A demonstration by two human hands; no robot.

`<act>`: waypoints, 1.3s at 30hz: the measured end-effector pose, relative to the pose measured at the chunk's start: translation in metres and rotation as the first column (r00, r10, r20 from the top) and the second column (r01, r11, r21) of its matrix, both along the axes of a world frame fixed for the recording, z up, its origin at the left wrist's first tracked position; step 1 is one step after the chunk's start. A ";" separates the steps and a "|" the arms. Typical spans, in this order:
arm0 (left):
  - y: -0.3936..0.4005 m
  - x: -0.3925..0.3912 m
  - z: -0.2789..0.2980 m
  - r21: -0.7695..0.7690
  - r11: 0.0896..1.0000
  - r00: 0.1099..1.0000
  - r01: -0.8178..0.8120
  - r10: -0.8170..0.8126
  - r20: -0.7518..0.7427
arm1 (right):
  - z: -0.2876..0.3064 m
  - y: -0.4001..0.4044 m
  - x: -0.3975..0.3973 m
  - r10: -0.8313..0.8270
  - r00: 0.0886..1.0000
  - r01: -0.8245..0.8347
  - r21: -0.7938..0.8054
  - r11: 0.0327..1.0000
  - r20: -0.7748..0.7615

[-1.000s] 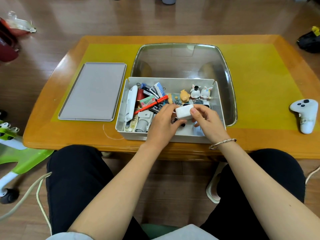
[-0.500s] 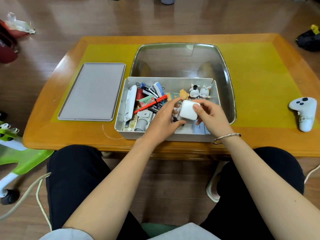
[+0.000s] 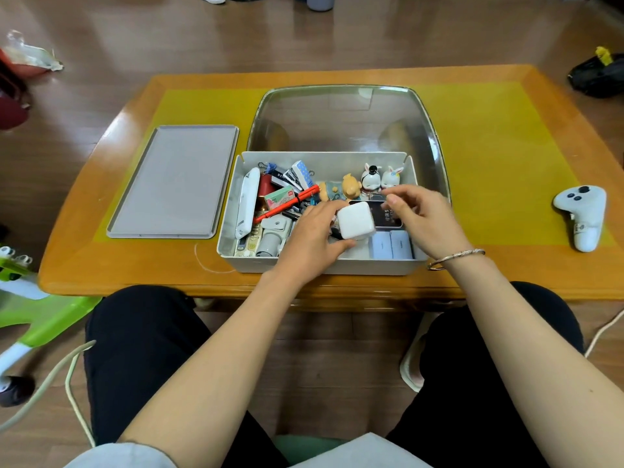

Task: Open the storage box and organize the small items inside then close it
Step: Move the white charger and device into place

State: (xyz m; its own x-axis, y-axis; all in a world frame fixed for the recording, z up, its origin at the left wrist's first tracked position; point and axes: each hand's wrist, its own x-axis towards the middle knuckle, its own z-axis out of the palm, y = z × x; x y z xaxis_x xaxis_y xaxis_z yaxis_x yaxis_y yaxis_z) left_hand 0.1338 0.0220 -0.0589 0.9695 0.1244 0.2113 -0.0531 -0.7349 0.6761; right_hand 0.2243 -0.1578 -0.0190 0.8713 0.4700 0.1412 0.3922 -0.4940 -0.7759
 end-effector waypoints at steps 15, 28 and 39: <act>-0.040 0.043 0.016 0.135 0.962 0.947 0.238 -0.199 -0.254 | -0.036 -0.029 0.005 -0.214 0.974 0.212 0.042 0.976 0.067; -0.040 0.037 0.023 0.034 0.942 0.854 0.334 -0.287 -0.434 | -0.040 -0.029 0.007 -0.251 0.968 0.252 0.109 0.961 -0.026; -0.064 0.010 0.024 0.412 0.842 0.909 0.349 -0.199 -0.365 | -0.032 -0.032 0.016 -0.197 0.972 0.201 0.021 0.979 -0.125</act>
